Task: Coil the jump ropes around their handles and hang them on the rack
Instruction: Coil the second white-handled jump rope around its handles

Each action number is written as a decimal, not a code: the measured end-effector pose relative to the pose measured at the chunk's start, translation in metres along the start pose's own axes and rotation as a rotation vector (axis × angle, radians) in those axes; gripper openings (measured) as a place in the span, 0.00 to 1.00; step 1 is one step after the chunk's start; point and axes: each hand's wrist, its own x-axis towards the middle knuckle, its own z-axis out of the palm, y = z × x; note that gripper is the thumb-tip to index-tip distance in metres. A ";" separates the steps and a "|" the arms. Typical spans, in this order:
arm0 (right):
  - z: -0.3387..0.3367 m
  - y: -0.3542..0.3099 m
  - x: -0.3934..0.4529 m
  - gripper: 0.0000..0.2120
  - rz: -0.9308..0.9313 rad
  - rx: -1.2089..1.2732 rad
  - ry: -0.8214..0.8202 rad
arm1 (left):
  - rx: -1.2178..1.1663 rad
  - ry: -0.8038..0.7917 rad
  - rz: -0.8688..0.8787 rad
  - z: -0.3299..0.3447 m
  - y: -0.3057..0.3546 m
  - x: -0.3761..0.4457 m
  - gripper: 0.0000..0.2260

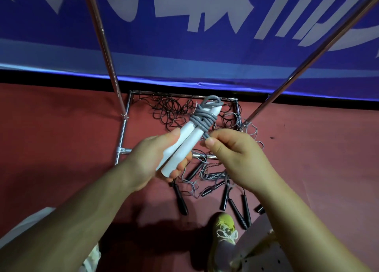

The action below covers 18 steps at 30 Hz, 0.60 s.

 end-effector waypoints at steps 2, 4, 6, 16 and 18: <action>0.002 -0.001 -0.002 0.10 0.000 -0.020 -0.028 | 0.085 0.109 0.104 0.001 -0.005 0.005 0.21; 0.004 0.001 -0.001 0.12 0.026 -0.008 -0.048 | 0.169 0.179 0.156 0.001 -0.009 0.009 0.24; 0.005 0.003 0.000 0.11 0.051 0.025 -0.042 | 0.234 0.215 0.176 0.000 -0.012 0.013 0.27; 0.014 -0.003 0.002 0.20 0.282 0.177 0.127 | 0.565 0.213 0.142 0.008 -0.009 0.015 0.15; 0.015 -0.008 0.002 0.23 0.293 0.143 0.143 | 0.635 0.230 0.156 0.009 -0.008 0.016 0.07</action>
